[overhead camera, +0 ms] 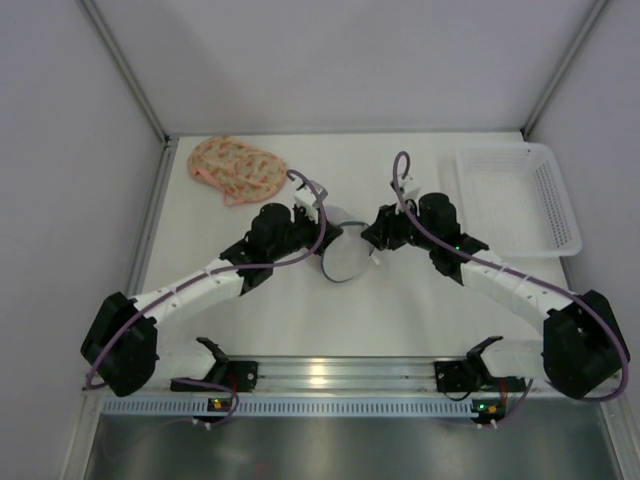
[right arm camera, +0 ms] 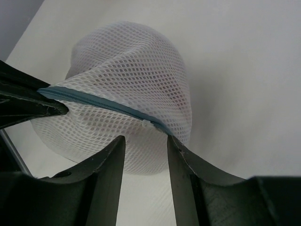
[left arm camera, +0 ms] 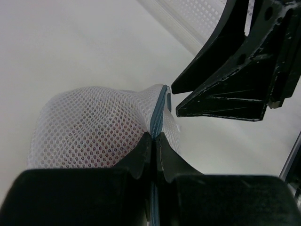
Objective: Place the bra in the laundry bag and zip it closed
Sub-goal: Adjust the laundry bag at the center of the board.
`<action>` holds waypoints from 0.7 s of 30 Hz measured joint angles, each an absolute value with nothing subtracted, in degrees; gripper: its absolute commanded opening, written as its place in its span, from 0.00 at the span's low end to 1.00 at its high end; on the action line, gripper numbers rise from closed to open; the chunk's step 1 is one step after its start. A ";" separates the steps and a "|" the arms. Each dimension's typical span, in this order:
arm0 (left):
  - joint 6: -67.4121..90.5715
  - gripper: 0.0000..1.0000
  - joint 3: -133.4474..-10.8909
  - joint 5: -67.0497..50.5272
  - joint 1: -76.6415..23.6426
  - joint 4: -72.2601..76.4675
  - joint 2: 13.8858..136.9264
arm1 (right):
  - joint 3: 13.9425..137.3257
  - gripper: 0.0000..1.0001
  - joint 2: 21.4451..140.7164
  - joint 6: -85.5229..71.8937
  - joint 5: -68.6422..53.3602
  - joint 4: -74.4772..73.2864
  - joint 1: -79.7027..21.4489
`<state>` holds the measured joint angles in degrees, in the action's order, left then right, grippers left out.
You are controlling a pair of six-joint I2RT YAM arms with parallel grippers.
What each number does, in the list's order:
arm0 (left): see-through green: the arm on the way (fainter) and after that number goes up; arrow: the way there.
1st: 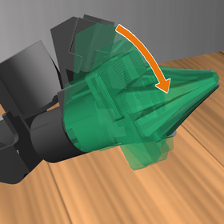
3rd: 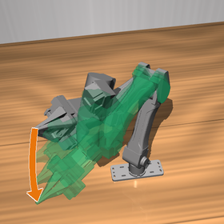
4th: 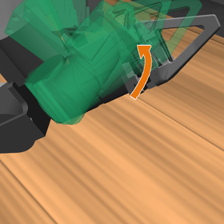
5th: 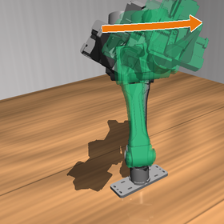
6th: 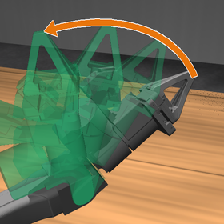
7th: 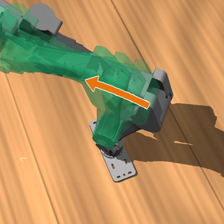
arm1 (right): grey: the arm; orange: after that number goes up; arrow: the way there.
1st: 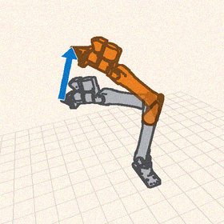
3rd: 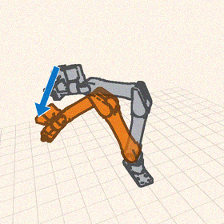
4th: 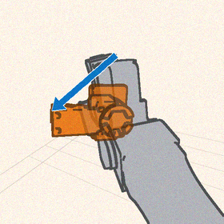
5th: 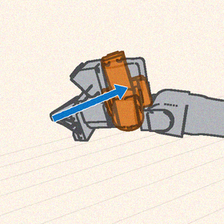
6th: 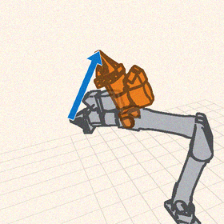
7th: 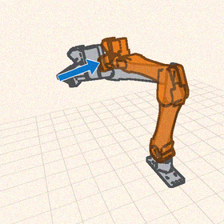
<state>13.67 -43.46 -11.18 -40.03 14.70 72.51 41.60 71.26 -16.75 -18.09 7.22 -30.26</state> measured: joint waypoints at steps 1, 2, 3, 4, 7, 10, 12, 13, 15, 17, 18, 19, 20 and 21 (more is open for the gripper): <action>13.65 0.01 -43.46 -11.29 -40.03 14.70 72.51 | 41.60 0.41 72.05 -16.78 -18.06 7.16 -30.24; 13.65 0.01 -43.46 -11.33 -40.03 14.63 72.51 | 41.60 0.41 72.60 -16.80 -18.04 7.16 -30.26; 13.61 0.01 -43.46 -11.55 -40.03 14.59 72.51 | 41.60 0.41 73.08 -16.99 -18.00 7.18 -30.26; 13.58 0.01 -43.46 -11.77 -40.01 14.50 72.51 | 41.60 0.41 73.36 -17.08 -17.87 7.22 -30.26; 13.54 0.01 -43.46 -12.75 -39.94 14.41 72.51 | 41.60 0.41 73.80 -17.17 -17.89 7.55 -30.26; 13.39 0.00 -43.46 -14.20 -39.83 14.39 72.51 | 41.60 0.38 74.08 -17.17 -18.13 9.10 -30.26; 13.30 0.00 -43.46 -14.81 -39.81 14.39 72.51 | 41.60 0.32 74.56 -17.15 -18.24 10.35 -30.26; 13.21 0.00 -43.46 -15.20 -39.81 14.39 72.51 | 41.60 0.29 74.96 -17.21 -18.33 10.92 -30.26; 13.13 0.00 -43.46 -15.59 -39.81 14.39 72.49 | 41.60 0.28 75.96 -17.61 -18.52 11.86 -30.26; 13.15 0.00 -43.46 -15.64 -39.79 14.39 72.49 | 41.60 0.22 76.79 -17.82 -18.59 12.67 -30.26; 13.15 0.00 -43.46 -15.62 -39.79 14.39 72.49 | 41.60 0.17 77.14 -17.89 -18.59 13.02 -30.26; 13.17 0.00 -43.46 -15.59 -39.77 14.39 72.47 | 41.63 0.10 77.43 -18.09 -18.61 13.30 -30.26; 13.17 0.00 -43.46 -15.59 -39.77 14.39 72.47 | 41.63 0.07 77.56 -17.98 -18.61 13.54 -30.26; 13.15 0.00 -43.46 -15.57 -39.77 14.39 72.47 | 41.63 0.04 77.65 -18.02 -18.59 13.74 -30.26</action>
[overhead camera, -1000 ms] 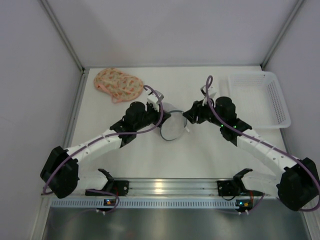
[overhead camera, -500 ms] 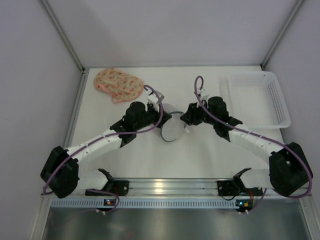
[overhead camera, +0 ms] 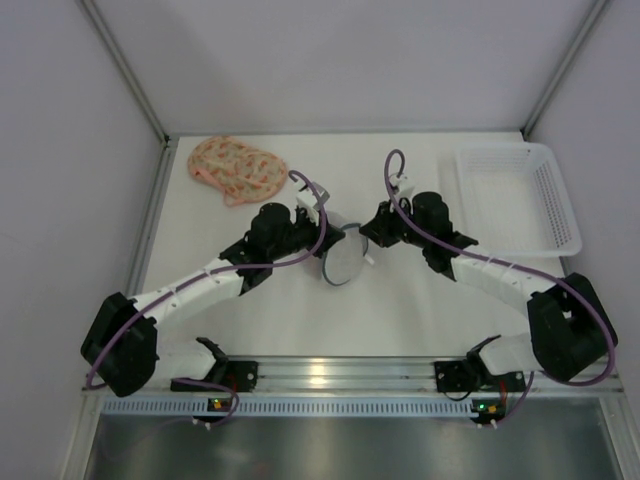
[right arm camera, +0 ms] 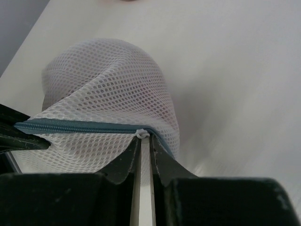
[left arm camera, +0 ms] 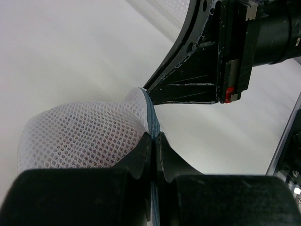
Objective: Place the bra in the laundry bag and zip it closed
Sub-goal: Adjust the laundry bag at the center of the board.
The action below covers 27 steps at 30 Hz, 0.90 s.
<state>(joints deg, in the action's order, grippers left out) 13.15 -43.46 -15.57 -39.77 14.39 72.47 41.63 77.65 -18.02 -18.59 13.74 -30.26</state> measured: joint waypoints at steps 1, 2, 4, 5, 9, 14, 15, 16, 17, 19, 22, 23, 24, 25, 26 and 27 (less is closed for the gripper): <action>13.17 0.00 -43.46 -15.51 -39.77 14.39 72.47 | 41.63 0.00 77.65 -18.11 -18.57 13.87 -30.26; 13.17 0.00 -43.44 -15.35 -39.77 14.39 72.38 | 41.63 0.00 77.65 -18.06 -18.52 13.91 -30.26; 13.15 0.00 -43.44 -15.11 -39.72 14.24 72.23 | 41.63 0.00 77.65 -18.04 -18.55 13.93 -30.26; 13.13 0.00 -43.44 -15.07 -39.70 14.09 72.14 | 41.65 0.00 77.62 -18.02 -18.55 13.93 -30.26; 12.32 0.00 -43.46 -14.41 -39.35 12.75 72.16 | 41.65 0.00 76.62 -17.58 -17.98 13.28 -30.26; 11.84 0.00 -45.04 -14.09 -39.20 11.20 73.91 | 41.71 0.00 73.65 -16.60 -17.28 11.79 -30.26; 11.86 0.00 -45.41 -14.22 -39.18 11.11 74.52 | 41.87 0.00 73.08 -16.49 -17.32 11.42 -30.26; 11.90 0.00 -45.80 -14.37 -39.16 11.03 75.11 | 42.22 0.00 72.86 -16.38 -17.41 10.92 -30.26; 11.90 0.00 -46.11 -14.55 -39.16 10.92 75.59 | 42.61 0.00 72.82 -16.19 -17.45 10.63 -30.26; 11.97 0.00 -46.76 -14.85 -39.13 10.66 76.55 | 43.70 0.00 72.82 -15.86 -17.76 9.50 -30.39; 11.97 0.00 -47.33 -15.18 -39.13 10.48 77.28 | 45.52 0.00 73.30 -15.38 -18.22 7.86 -30.72; 11.94 0.00 -47.42 -15.16 -39.13 10.37 77.30 | 46.17 0.00 73.69 -15.14 -18.11 7.27 -30.92; 11.92 0.00 -47.46 -15.11 -39.13 10.26 77.30 | 46.59 0.00 73.91 -14.98 -18.00 6.72 -31.05; 11.92 0.00 -47.46 -14.92 -39.13 10.22 77.28 | 46.85 0.00 74.00 -14.94 -17.82 6.13 -31.14; 11.90 0.00 -47.46 -14.63 -39.13 10.17 77.25 | 46.98 0.00 74.00 -14.87 -17.47 5.69 -31.18; 11.92 0.00 -47.46 -14.24 -39.13 10.15 77.08 | 47.03 0.00 74.00 -14.66 -16.88 5.26 -31.33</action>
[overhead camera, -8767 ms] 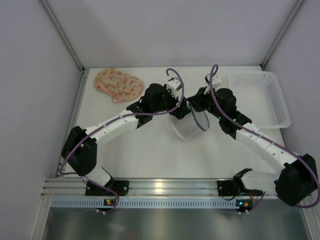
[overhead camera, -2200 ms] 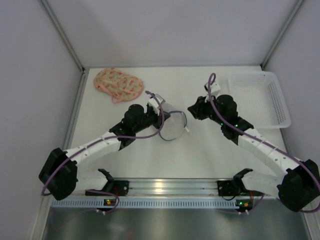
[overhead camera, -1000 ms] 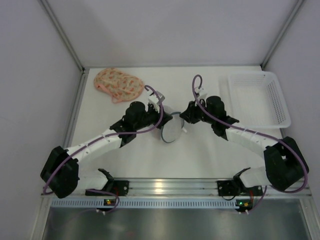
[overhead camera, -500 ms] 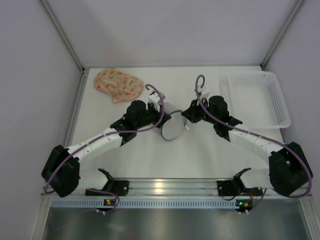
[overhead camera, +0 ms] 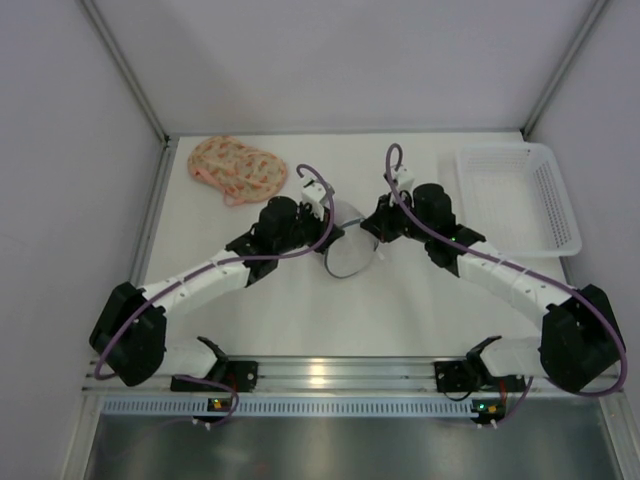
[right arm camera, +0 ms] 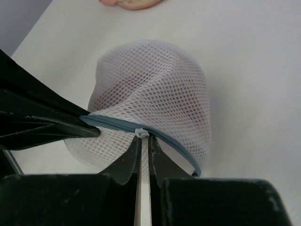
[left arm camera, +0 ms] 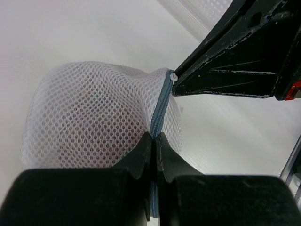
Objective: Place the bra in the laundry bag and zip it closed
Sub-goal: Adjust the laundry bag at the center of the board.
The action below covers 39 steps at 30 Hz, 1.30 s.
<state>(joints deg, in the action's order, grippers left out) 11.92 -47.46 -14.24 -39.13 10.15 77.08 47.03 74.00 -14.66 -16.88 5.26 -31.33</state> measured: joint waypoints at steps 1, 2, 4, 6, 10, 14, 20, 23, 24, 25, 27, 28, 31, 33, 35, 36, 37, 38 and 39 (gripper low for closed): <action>11.94 0.00 -47.33 -13.61 -39.13 10.04 76.77 | 47.13 0.00 74.00 -14.46 -16.27 4.45 -31.55; 11.94 0.00 -46.98 -12.91 -39.16 10.00 76.18 | 47.35 0.00 74.00 -14.35 -15.81 3.42 -31.77; 12.05 0.00 -45.39 -11.38 -39.29 10.15 73.97 | 48.10 0.00 74.02 -14.04 -14.13 1.50 -32.16; 12.27 0.00 -43.29 -9.56 -39.35 10.28 70.91 | 49.25 0.00 74.30 -13.98 -13.10 -0.56 -32.23; 12.34 0.05 -41.23 -8.12 -39.44 10.44 66.78 | 50.63 0.00 74.81 -14.11 -13.69 -1.89 -32.25; 11.77 0.49 -41.28 -8.27 -39.46 10.33 67.00 | 51.77 0.00 75.16 -14.26 -14.44 -2.61 -32.21; 10.09 0.98 -45.76 -8.93 -39.35 8.01 69.28 | 52.90 0.00 76.73 -14.83 -14.72 -3.14 -32.12; 7.42 0.98 -50.26 -10.63 -39.35 7.62 70.24 | 53.43 0.00 76.88 -15.64 -14.83 -3.51 -32.12; 6.76 0.97 -51.90 -10.83 -39.35 7.64 71.02 | 53.76 0.00 76.90 -16.10 -14.81 -3.70 -32.12; 6.00 0.95 -53.74 -10.92 -39.35 7.62 72.10 | 54.11 0.00 76.90 -16.69 -14.74 -3.99 -32.12; 4.73 0.88 -57.32 -11.16 -39.38 7.18 75.16 | 54.87 0.00 76.90 -18.20 -14.35 -4.49 -32.12; 4.27 0.87 -58.30 -11.16 -39.44 6.92 76.47 | 55.24 0.00 76.90 -19.09 -13.58 -4.80 -32.12; 3.88 0.88 -58.76 -9.15 -40.01 4.75 79.02 | 55.61 0.00 76.88 -21.71 -10.13 -5.82 -32.12; 4.82 0.89 -58.15 -5.34 -41.21 2.76 79.24 | 55.61 0.00 76.88 -23.57 -7.01 -6.63 -32.14; 7.20 0.90 -57.52 -2.22 -42.48 1.39 78.22 | 55.59 0.00 76.88 -25.32 -3.81 -7.11 -32.14; 8.97 0.90 -57.19 -0.60 -43.11 0.78 77.12 | 55.59 0.00 76.88 -26.15 -1.98 -7.29 -32.14; 11.14 0.91 -56.60 1.28 -43.81 0.62 75.55 | 55.59 0.00 76.88 -26.87 -0.21 -7.55 -32.14; 13.04 0.91 -55.90 2.74 -44.31 0.43 73.60 | 55.61 0.00 76.90 -27.57 1.61 -7.92 -32.14; 15.20 0.91 -55.11 4.23 -44.73 0.36 71.66 | 55.64 0.00 77.06 -28.14 3.18 -8.40 -32.14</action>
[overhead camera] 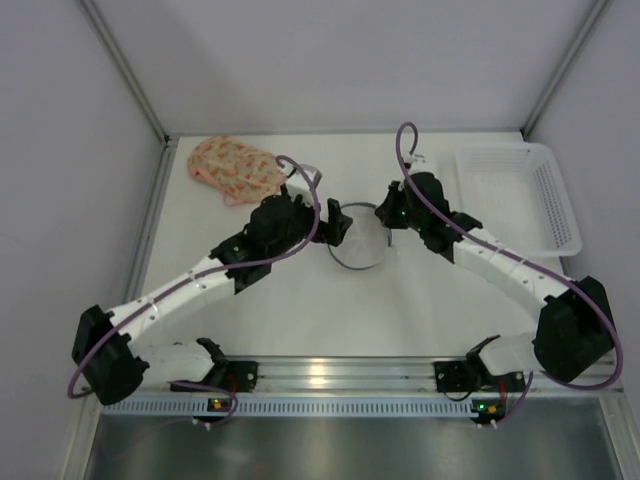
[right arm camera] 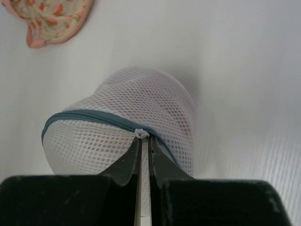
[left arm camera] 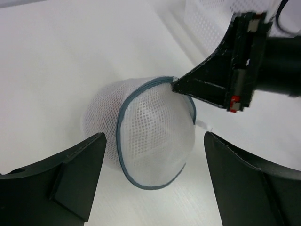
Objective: Place the bra in the laundry bag and zip it closed
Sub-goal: Adjust the laundry bag at the center of the board.
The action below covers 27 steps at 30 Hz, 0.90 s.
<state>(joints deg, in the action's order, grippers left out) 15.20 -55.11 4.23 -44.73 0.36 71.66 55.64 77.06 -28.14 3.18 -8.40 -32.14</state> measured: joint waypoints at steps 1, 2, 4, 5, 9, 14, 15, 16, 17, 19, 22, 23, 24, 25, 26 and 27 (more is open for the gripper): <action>17.80 0.91 -53.98 5.96 -45.15 0.40 69.12 | 55.66 0.00 77.32 -28.56 4.40 -8.71 -32.12; 20.08 0.91 -52.97 7.35 -45.41 0.51 67.07 | 55.92 0.00 77.87 -29.04 5.67 -9.39 -32.10; 25.65 0.89 -50.87 10.48 -45.63 0.36 63.57 | 56.53 0.00 79.31 -29.76 7.31 -9.98 -32.05; 28.36 0.88 -49.93 12.05 -45.67 0.32 62.78 | 56.86 0.00 80.14 -30.13 8.05 -10.37 -32.03; 39.44 0.80 -46.30 15.20 -45.74 -1.02 64.47 | 58.22 0.00 82.06 -30.72 10.24 -12.53 -31.81; 49.36 0.73 -43.94 17.10 -47.09 -3.95 69.47 | 58.98 0.00 82.65 -31.09 11.38 -13.47 -31.55; 50.81 0.71 -43.94 17.34 -47.24 -3.88 70.43 | 58.98 0.00 82.65 -31.11 11.42 -13.47 -31.55; 51.96 0.68 -43.94 17.43 -47.33 -3.49 71.40 | 58.98 0.00 82.65 -31.14 11.42 -13.54 -31.55; 52.71 0.63 -43.94 17.30 -47.33 -3.05 72.23 | 58.98 0.00 82.65 -31.14 11.40 -13.61 -31.53; 54.04 0.46 -44.12 16.58 -47.35 -1.91 74.26 | 58.98 0.00 82.65 -31.16 11.38 -13.63 -31.48; 54.33 0.40 -45.23 15.57 -47.42 -0.93 77.25 | 58.98 0.00 82.65 -31.20 11.38 -13.78 -31.46; 54.33 0.40 -45.82 15.31 -47.44 -0.58 78.32 | 58.98 0.00 82.65 -31.22 11.35 -13.78 -31.44; 54.30 0.40 -46.44 15.14 -47.44 -0.19 79.31 | 58.98 0.00 82.65 -31.24 11.33 -13.78 -31.44; 54.28 0.40 -47.16 14.96 -47.48 0.01 80.36 | 58.98 0.00 82.65 -31.24 11.33 -13.78 -31.44; 54.13 0.36 -47.77 14.87 -47.51 0.08 81.30 | 58.98 0.00 82.63 -31.27 11.33 -13.78 -31.44; 54.06 0.31 -48.07 14.87 -47.51 0.19 81.84 | 58.98 0.00 82.56 -31.24 11.33 -13.78 -31.42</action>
